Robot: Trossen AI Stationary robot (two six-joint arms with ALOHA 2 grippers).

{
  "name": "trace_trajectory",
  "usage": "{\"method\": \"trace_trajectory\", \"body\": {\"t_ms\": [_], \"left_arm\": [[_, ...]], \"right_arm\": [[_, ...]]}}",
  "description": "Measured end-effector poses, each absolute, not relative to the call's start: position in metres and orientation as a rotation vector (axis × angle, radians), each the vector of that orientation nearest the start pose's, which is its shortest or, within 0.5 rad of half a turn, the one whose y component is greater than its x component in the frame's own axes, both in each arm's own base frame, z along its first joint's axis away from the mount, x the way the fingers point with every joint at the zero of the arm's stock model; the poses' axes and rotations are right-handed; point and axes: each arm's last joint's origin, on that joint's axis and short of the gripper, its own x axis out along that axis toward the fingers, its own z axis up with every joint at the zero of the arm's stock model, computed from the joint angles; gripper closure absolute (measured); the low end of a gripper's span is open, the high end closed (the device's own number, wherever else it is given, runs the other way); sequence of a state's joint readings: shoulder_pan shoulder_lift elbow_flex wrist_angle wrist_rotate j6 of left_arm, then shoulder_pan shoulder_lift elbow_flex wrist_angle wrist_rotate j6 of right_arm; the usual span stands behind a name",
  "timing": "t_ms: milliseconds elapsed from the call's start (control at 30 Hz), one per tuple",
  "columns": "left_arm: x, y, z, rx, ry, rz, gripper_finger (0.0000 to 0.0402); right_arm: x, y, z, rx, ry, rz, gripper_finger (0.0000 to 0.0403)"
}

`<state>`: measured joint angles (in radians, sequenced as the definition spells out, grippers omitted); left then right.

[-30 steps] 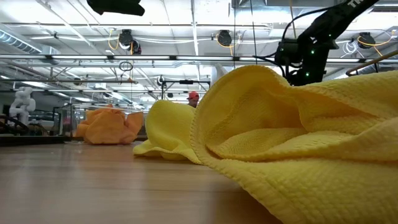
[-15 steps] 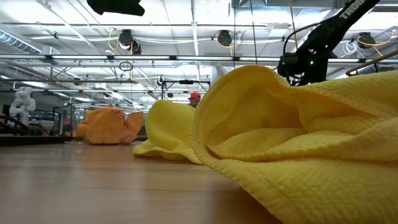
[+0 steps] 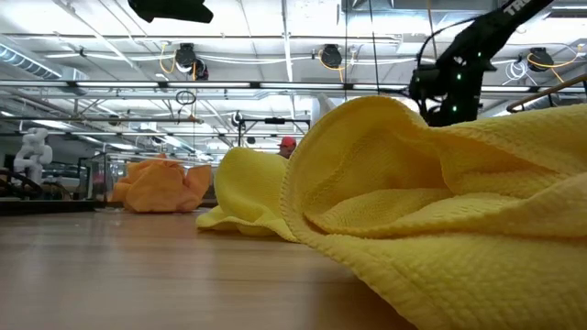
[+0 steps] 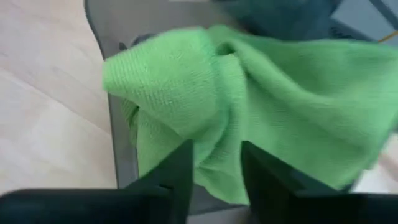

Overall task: Sort microfiber towel by color & place in baskets
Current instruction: Put the top green microfiber cloth into the black bin

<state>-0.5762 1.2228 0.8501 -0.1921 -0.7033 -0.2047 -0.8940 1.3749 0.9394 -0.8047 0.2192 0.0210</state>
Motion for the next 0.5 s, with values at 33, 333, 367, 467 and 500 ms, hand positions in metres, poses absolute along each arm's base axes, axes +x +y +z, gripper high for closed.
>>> {"method": "trace_trajectory", "body": {"t_ms": [33,333,367,467,500], "left_arm": [[0.225,-0.124,0.270,0.137,0.437,0.169,0.0166],[0.225,-0.124,0.270,0.136,0.436,0.169,0.0166],[0.225,-0.124,0.270,0.135,0.436,0.168,0.0166],[0.225,-0.124,0.270,0.135,0.436,0.168,0.0166],[0.225,-0.124,0.270,0.135,0.436,0.168,0.0166]], "right_arm": [[0.149,-0.196,0.229,0.429,1.209,-0.997,0.0250],[0.139,-0.208,0.259,0.252,1.151,-1.268,0.0158],[0.138,-0.212,0.258,0.266,1.139,-1.266,0.0157],[0.137,-0.221,0.247,0.321,1.159,-1.230,0.0159],[0.137,-0.225,0.243,0.335,1.166,-1.225,0.0161]]}}
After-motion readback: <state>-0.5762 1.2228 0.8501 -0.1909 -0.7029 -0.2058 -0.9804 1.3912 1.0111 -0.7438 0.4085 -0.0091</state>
